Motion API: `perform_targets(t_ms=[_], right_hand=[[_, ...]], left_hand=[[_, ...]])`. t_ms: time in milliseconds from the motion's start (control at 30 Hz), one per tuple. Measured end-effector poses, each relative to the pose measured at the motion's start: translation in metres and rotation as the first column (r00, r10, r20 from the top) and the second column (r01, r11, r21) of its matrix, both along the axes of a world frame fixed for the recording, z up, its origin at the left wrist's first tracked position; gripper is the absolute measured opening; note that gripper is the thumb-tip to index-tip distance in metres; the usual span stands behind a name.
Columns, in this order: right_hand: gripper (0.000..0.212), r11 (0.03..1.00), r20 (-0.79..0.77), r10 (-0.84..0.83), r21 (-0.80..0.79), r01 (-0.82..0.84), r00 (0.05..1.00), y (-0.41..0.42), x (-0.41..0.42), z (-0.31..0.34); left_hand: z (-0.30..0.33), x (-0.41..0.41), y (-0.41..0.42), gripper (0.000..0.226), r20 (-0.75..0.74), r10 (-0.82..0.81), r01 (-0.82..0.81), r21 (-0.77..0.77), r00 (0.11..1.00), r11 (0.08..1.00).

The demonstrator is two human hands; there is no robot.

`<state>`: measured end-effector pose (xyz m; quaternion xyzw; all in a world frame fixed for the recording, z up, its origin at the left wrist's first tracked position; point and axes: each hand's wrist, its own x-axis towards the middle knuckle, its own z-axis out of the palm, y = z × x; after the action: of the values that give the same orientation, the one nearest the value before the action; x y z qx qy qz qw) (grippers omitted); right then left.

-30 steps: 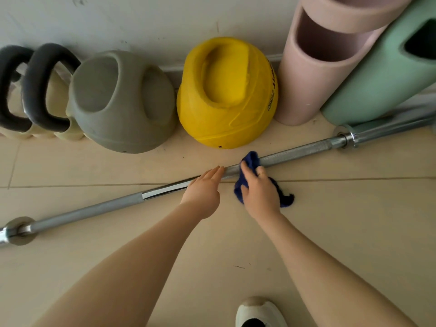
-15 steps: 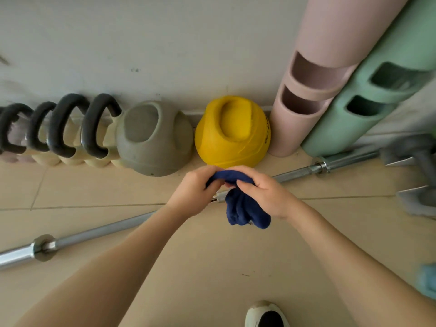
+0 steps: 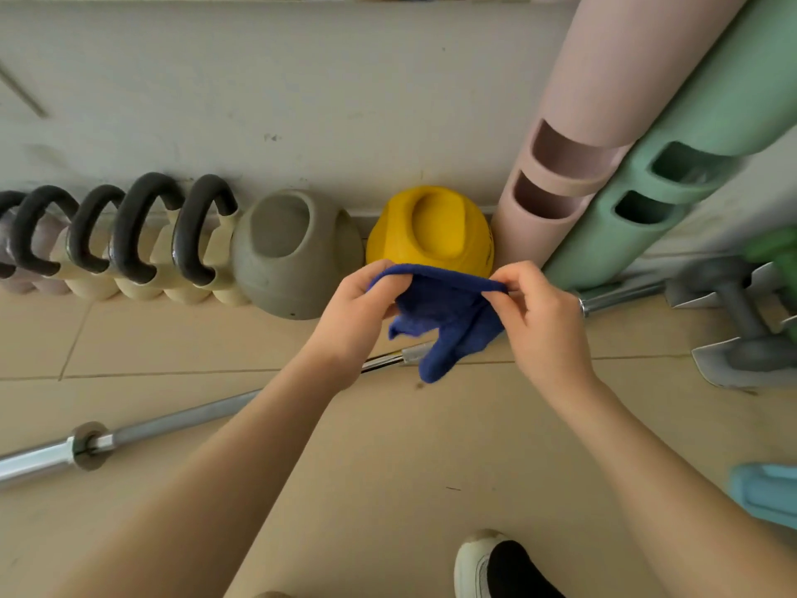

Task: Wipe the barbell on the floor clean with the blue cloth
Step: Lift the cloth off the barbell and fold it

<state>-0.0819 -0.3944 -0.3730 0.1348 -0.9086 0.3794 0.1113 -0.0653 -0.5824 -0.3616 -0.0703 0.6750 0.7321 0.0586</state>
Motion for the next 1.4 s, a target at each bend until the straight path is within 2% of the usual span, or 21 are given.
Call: perform_targets(t_ms=[100, 167, 233, 333, 433, 500, 533, 600, 667, 733, 767, 833, 900, 967, 1033, 1067, 1133, 1233, 1367, 1400], right_hand=[[0.017, 0.996, 0.051, 0.091, 0.004, -0.091, 0.995, 0.002, -0.003, 0.003], [0.015, 0.988, 0.252, 0.127, -0.114, -0.1, 0.959, 0.0, -0.003, 0.003], [0.017, 0.954, 0.481, 0.197, -0.296, -0.053, 0.854, -0.003, 0.0, 0.002], [0.011, 0.869, 0.648, 0.36, -0.494, 0.011, 0.67, -0.005, 0.007, 0.002], [0.029, 0.867, 0.752, 0.462, -0.495, -0.06, 0.471, -0.003, 0.009, 0.003], [0.023, 0.843, 0.762, 0.513, -0.533, -0.067, 0.395, -0.005, 0.011, 0.006], [0.021, 0.826, 0.743, 0.531, -0.562, -0.051, 0.408, -0.007, 0.011, 0.008], [0.018, 0.819, 0.652, 0.513, -0.566, -0.092, 0.558, -0.015, 0.01, 0.01], [0.021, 0.875, 0.51, 0.432, -0.438, -0.207, 0.744, -0.02, 0.005, 0.01], [0.015, 0.879, 0.446, 0.403, -0.431, -0.202, 0.799, -0.025, 0.002, 0.009], [0.008, 0.863, 0.446, 0.403, -0.475, -0.171, 0.799, -0.026, 0.002, 0.008], [0.014, 0.847, 0.432, 0.395, -0.513, -0.14, 0.811, -0.029, 0.002, 0.007], [0.014, 0.819, 0.432, 0.433, -0.555, -0.145, 0.791, -0.034, 0.006, 0.004], [0.008, 0.795, 0.456, 0.455, -0.595, -0.118, 0.764, -0.038, 0.009, -0.001], [0.006, 0.792, 0.485, 0.438, -0.607, -0.069, 0.757, -0.039, 0.01, -0.006], [0.007, 0.796, 0.496, 0.416, -0.605, -0.041, 0.762, -0.038, 0.01, -0.008], [0.012, 0.809, 0.52, 0.35, -0.587, 0.028, 0.779, -0.034, 0.01, -0.011], [0.017, 0.787, 0.548, 0.289, -0.603, 0.132, 0.785, -0.029, 0.01, -0.016], [0.019, 0.655, 0.572, 0.238, -0.691, 0.306, 0.785, -0.021, 0.004, -0.012], [0.019, 0.619, 0.573, 0.232, -0.71, 0.335, 0.786, -0.018, 0.001, -0.011]], left_hand=[[-0.001, 0.002, -0.003, 0.026, 0.064, 0.012, -0.019, 0.109, 0.998, 0.994], [0.0, 0.003, -0.004, 0.03, 0.09, 0.02, -0.029, 0.104, 0.996, 0.994], [-0.001, 0.005, -0.004, 0.027, 0.134, 0.027, -0.044, 0.129, 0.991, 0.991], [-0.008, 0.01, -0.001, 0.02, 0.221, 0.016, -0.049, 0.144, 0.975, 0.988], [-0.013, 0.015, 0.003, 0.016, 0.222, -0.032, 0.005, 0.121, 0.975, 0.993], [-0.011, 0.018, 0.003, 0.012, 0.172, -0.094, 0.076, 0.106, 0.981, 0.991], [-0.008, 0.018, 0.002, 0.01, 0.151, -0.125, 0.11, 0.106, 0.981, 0.988], [-0.002, 0.019, 0.001, 0.012, 0.116, -0.178, 0.17, 0.072, 0.977, 0.983], [-0.001, 0.02, 0.003, 0.014, 0.054, -0.201, 0.205, -0.084, 0.978, 0.975], [-0.002, 0.019, 0.004, 0.009, -0.018, -0.185, 0.174, -0.254, 0.983, 0.951], [-0.004, 0.019, 0.003, 0.007, -0.04, -0.177, 0.155, -0.322, 0.983, 0.934], [-0.015, 0.019, -0.004, 0.014, -0.028, -0.214, 0.182, -0.425, 0.977, 0.887], [-0.032, 0.02, -0.015, 0.016, 0.103, -0.299, 0.308, -0.515, 0.949, 0.8], [-0.052, 0.026, -0.027, 0.017, 0.254, -0.369, 0.448, -0.515, 0.894, 0.731], [-0.07, 0.034, -0.035, 0.011, 0.34, -0.433, 0.55, -0.487, 0.835, 0.678], [-0.077, 0.039, -0.037, 0.022, 0.378, -0.449, 0.587, -0.498, 0.809, 0.638], [-0.093, 0.046, -0.043, 0.035, 0.423, -0.438, 0.609, -0.512, 0.793, 0.606], [-0.112, 0.051, -0.051, 0.032, 0.434, -0.397, 0.587, -0.548, 0.809, 0.596], [-0.128, 0.06, -0.066, 0.017, 0.502, -0.368, 0.621, -0.595, 0.783, 0.51], [-0.133, 0.064, -0.071, 0.019, 0.512, -0.346, 0.615, -0.596, 0.786, 0.516]])
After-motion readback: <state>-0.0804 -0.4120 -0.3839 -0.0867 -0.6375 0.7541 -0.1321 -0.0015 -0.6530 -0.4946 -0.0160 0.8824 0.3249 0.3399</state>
